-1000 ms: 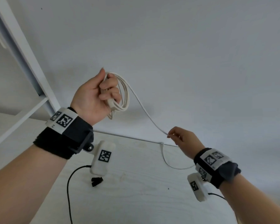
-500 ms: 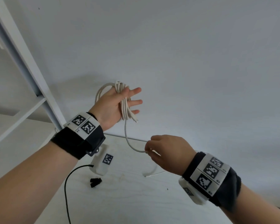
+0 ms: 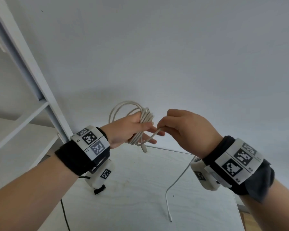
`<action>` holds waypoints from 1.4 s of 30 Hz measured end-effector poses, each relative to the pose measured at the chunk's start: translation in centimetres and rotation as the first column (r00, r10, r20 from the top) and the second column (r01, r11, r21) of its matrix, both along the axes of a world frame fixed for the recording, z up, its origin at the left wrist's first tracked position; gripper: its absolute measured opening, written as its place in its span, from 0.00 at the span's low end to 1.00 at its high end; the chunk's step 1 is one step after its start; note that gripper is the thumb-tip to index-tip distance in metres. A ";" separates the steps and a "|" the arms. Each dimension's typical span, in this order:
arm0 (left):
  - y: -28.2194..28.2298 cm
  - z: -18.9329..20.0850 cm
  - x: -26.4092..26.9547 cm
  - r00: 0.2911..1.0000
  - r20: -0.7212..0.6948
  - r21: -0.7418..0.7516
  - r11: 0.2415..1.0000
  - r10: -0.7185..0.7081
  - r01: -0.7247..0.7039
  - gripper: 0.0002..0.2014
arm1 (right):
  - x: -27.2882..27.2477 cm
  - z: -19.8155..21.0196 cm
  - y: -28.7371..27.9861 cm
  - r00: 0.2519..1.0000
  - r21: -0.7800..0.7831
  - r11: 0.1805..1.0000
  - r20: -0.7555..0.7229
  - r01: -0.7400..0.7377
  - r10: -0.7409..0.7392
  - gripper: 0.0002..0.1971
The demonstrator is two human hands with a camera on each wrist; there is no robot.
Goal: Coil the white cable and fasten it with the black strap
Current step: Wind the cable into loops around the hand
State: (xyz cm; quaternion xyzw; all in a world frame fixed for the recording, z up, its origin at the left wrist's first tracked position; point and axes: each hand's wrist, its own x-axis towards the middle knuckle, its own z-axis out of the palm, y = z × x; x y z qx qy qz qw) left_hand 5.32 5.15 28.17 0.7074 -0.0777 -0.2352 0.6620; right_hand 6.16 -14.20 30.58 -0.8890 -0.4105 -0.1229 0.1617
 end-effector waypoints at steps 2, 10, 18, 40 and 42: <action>-0.3 0.1 -0.6 0.993 0.000 0.026 0.993 -0.117 0.117 0.17 | 0.2 0.3 0.1 1.000 0.026 1.000 0.002 0.006 -0.006 0.14; -1.4 -0.3 -2.0 0.991 -0.124 -0.187 0.982 -0.052 0.029 0.13 | 1.0 0.3 0.0 0.995 0.178 0.982 -0.092 0.058 -0.042 0.05; -1.6 0.2 -2.7 0.957 -0.240 -0.386 0.921 -0.162 0.059 0.25 | 2.0 0.4 -0.6 0.973 0.295 0.949 -0.227 0.111 -0.043 0.14; 2.2 3.9 0.2 0.944 -0.080 -0.711 0.646 0.320 -0.279 0.16 | 0.7 -8.2 -2.9 0.829 0.211 0.898 -0.507 0.386 -0.237 0.05; 1.8 3.5 0.5 0.927 -0.108 -0.726 0.609 0.358 -0.320 0.16 | 0.1 -7.7 -2.4 0.847 0.116 0.940 -0.479 0.321 -0.230 0.05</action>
